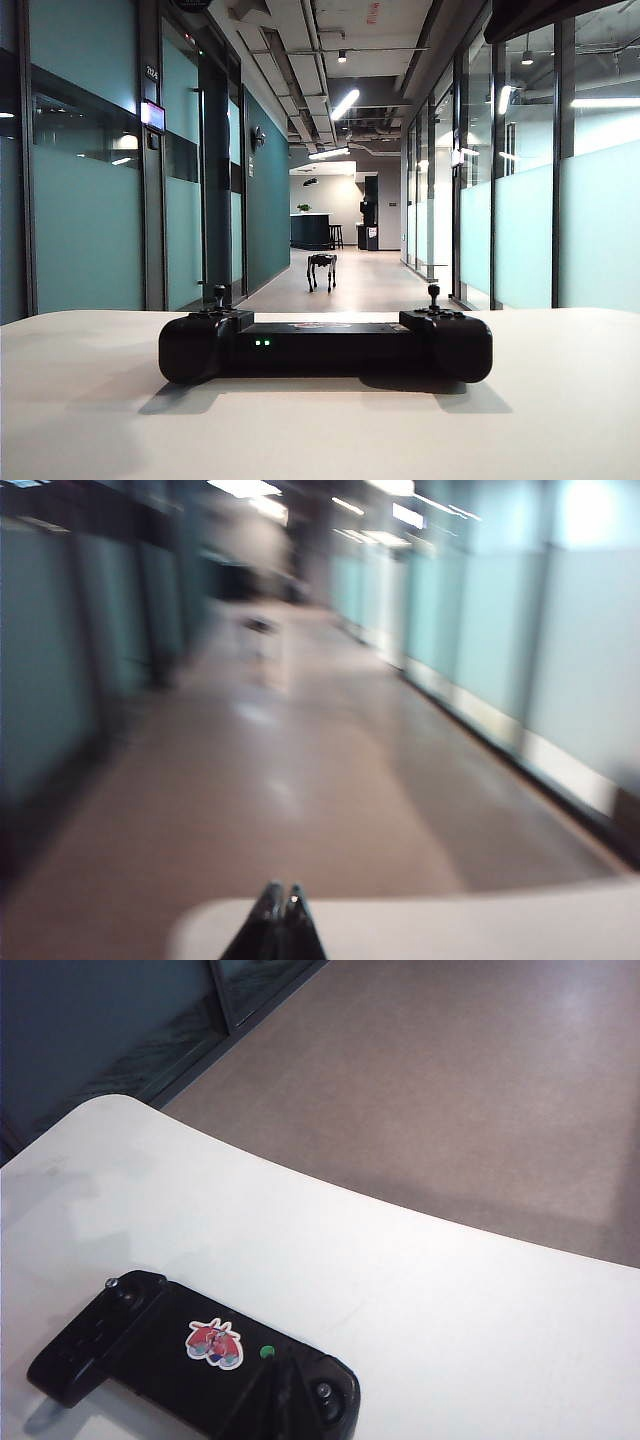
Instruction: Push the left joystick on the remote control sitting on the white table forward to make the robot dog walk in a straight line until it approaches the door.
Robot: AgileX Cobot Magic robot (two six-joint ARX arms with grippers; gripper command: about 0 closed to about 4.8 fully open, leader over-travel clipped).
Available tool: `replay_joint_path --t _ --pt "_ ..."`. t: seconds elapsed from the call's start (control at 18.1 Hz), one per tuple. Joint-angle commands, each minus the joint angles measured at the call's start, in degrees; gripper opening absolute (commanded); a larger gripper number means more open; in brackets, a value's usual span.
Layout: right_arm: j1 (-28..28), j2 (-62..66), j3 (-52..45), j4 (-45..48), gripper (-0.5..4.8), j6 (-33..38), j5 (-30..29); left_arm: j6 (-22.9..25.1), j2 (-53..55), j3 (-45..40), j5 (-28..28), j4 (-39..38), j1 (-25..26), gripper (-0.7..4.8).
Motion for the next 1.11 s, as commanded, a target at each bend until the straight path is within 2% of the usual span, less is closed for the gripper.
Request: replay_joint_path --t 0.06,0.33,0.55,0.77,1.11 --pt "0.04 -0.24 0.26 0.7 -0.05 -0.17 0.07 0.46 -0.9 -1.77 0.96 -0.94 3.28 -0.06" --pt "0.04 -0.2 0.26 0.57 -0.05 -0.17 0.04 0.57 -0.9 -7.63 -2.95 3.82 -2.8 -0.06" --pt "0.04 -0.2 0.26 0.57 -0.05 -0.17 0.07 2.49 -0.9 -8.0 -5.95 0.39 -2.73 -0.06" --pt "0.04 -0.2 0.26 0.57 -0.05 -0.17 0.07 -0.11 -0.9 -8.0 -5.92 -1.75 -2.71 -0.06" --pt "0.04 -0.2 0.26 0.57 -0.05 -0.17 0.07 0.17 -0.9 -7.98 -5.9 -1.92 -2.67 -0.05"
